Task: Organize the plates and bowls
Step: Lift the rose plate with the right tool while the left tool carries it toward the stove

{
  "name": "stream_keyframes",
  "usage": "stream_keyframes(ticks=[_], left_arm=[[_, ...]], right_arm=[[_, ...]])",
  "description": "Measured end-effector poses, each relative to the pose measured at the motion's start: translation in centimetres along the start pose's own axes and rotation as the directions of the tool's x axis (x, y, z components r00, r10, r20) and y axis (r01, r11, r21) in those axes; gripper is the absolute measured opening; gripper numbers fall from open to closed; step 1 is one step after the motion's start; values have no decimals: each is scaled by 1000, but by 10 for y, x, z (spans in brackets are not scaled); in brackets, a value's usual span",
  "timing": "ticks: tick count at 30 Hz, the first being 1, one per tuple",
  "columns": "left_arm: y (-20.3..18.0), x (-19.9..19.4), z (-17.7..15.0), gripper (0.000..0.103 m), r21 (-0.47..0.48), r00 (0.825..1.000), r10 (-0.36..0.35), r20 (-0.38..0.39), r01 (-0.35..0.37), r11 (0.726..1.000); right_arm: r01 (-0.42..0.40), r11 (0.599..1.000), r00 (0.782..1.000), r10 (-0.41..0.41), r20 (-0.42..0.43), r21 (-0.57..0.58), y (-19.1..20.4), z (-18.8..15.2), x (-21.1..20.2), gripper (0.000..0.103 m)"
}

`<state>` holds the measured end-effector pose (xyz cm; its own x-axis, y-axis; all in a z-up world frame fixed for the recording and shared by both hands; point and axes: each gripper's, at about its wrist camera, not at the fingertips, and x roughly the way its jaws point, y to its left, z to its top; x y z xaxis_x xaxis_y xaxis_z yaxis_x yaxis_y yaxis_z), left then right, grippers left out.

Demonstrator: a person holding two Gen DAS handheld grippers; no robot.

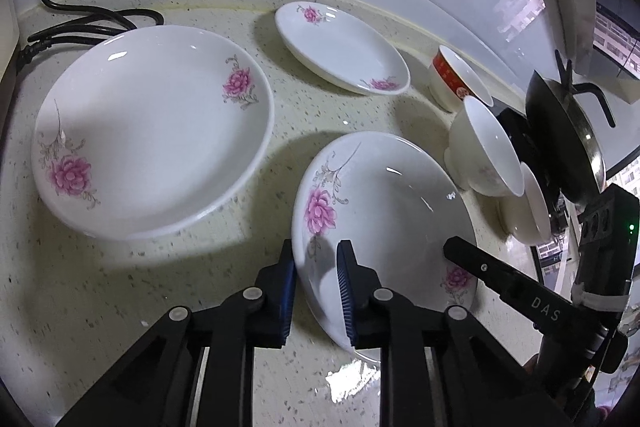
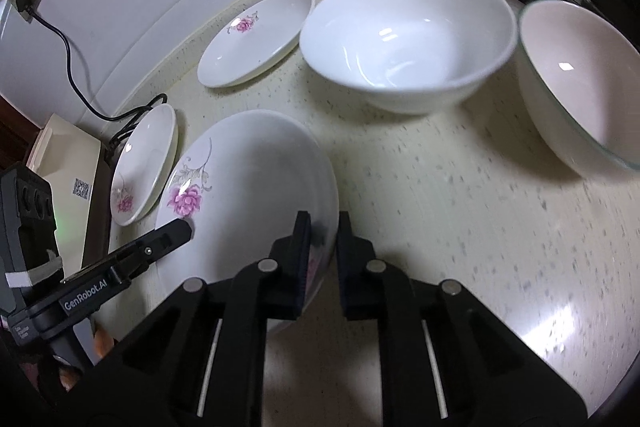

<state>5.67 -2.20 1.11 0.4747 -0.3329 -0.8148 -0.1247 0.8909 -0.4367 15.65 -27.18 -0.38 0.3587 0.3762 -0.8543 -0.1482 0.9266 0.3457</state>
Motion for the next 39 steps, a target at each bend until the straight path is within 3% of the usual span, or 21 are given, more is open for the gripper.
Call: stream_keyframes(ticks=[27, 39], left_arm=[[-42, -25, -40, 21, 165, 994, -99, -38, 104, 981], [-118, 0, -60, 21, 336, 980, -157, -124, 190, 922]], right_arm=[[80, 993, 993, -87, 80, 86, -11, -64, -75, 15], [147, 951, 972, -189, 137, 270, -70, -99, -122, 15]])
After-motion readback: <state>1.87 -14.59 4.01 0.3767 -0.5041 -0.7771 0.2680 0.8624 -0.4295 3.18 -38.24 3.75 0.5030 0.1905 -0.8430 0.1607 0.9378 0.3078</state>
